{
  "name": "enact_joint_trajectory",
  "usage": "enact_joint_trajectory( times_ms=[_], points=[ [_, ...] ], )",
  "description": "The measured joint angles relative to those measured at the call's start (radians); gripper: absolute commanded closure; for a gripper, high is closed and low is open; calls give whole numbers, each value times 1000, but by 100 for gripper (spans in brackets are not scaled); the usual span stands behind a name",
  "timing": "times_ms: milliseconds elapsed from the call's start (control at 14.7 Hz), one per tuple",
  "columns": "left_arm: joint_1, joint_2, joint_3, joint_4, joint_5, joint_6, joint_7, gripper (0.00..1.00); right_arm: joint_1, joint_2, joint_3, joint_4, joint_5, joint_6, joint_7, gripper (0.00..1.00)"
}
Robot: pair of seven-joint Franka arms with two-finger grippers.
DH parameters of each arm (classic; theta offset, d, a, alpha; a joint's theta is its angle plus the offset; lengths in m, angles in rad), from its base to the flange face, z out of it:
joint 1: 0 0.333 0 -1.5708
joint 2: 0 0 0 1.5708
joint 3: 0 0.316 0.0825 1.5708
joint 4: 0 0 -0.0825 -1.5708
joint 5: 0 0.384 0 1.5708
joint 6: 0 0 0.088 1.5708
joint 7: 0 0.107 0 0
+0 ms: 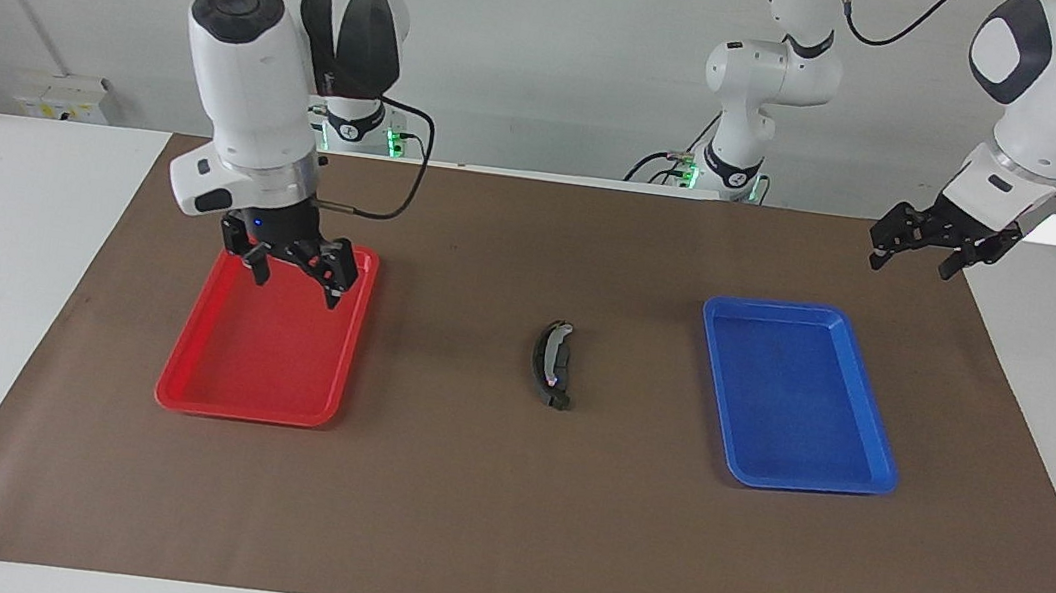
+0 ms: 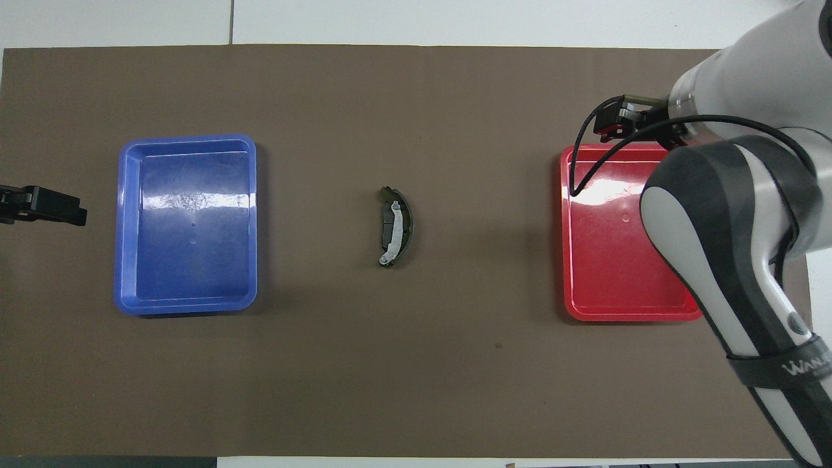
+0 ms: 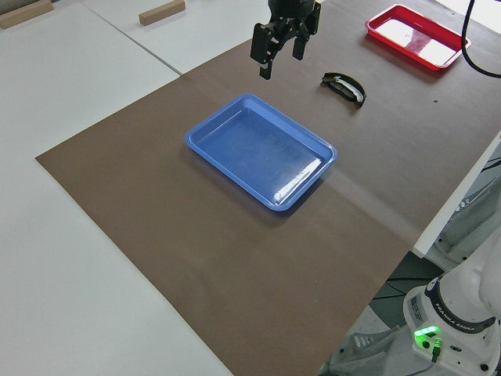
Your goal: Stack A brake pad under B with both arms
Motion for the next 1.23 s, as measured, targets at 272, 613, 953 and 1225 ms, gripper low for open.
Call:
enact_joint_trajectory(
  times_ms=[272, 613, 953, 1225],
  points=[
    [0, 0, 0, 0, 0, 0, 0, 1, -54, -91, 0, -1, 1, -138, -67, 0],
    [0, 0, 0, 0, 0, 0, 0, 1, -63, -158, -84, -1, 33, -302, -203, 0],
    [0, 0, 0, 0, 0, 0, 0, 1, -37, -166, -184, -1, 46, -326, -290, 0],
    [0, 0, 0, 0, 0, 0, 0, 1, -25, -166, -178, -11, 48, -326, -291, 0]
  ],
)
